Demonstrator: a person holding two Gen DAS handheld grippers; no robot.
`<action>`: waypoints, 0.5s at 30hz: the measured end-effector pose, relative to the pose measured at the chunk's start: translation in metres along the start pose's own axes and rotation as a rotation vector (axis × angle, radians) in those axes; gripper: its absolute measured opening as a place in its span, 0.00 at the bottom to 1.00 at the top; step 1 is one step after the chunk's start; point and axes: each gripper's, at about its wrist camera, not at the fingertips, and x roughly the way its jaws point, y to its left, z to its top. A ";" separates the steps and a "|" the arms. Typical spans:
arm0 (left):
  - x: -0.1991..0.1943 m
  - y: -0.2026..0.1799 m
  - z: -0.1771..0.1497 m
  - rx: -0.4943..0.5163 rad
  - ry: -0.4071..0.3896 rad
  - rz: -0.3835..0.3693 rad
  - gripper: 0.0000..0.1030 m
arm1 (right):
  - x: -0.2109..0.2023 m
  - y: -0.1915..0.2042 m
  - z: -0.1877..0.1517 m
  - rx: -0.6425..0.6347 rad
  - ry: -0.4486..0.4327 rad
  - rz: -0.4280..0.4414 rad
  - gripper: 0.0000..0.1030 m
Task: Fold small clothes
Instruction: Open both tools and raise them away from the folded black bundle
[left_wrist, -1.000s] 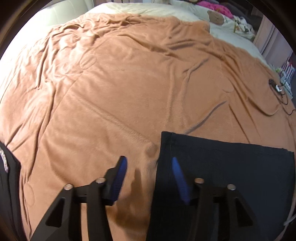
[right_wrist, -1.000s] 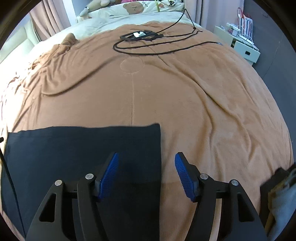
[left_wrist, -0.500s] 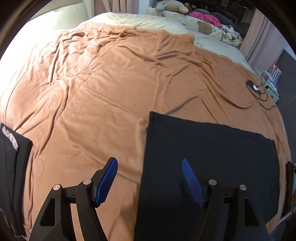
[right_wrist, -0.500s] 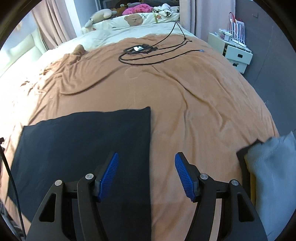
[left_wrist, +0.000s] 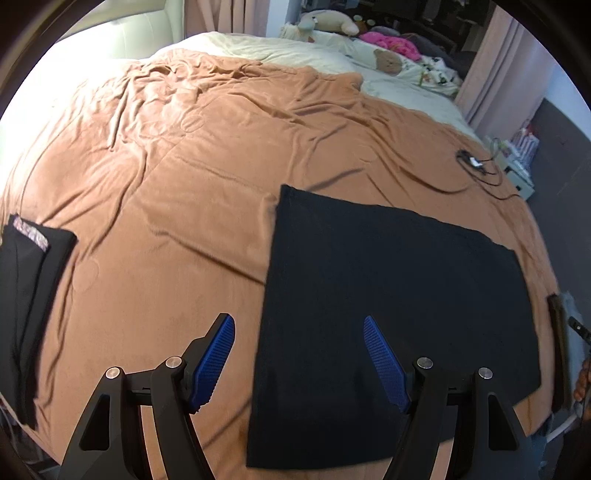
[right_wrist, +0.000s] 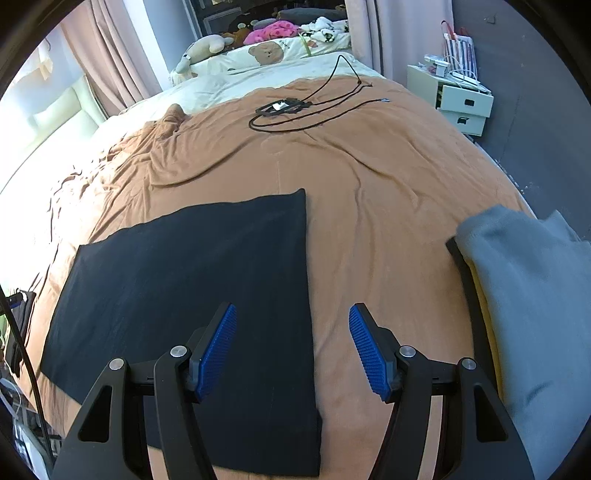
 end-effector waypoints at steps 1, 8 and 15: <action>-0.002 0.001 -0.005 -0.001 -0.001 0.001 0.72 | -0.006 0.000 -0.006 0.001 -0.002 -0.001 0.60; -0.021 0.019 -0.049 -0.037 -0.016 0.009 0.72 | -0.030 0.003 -0.036 0.005 -0.001 0.002 0.60; -0.034 0.026 -0.085 -0.057 -0.026 0.000 0.72 | -0.052 0.004 -0.063 0.030 -0.014 0.013 0.60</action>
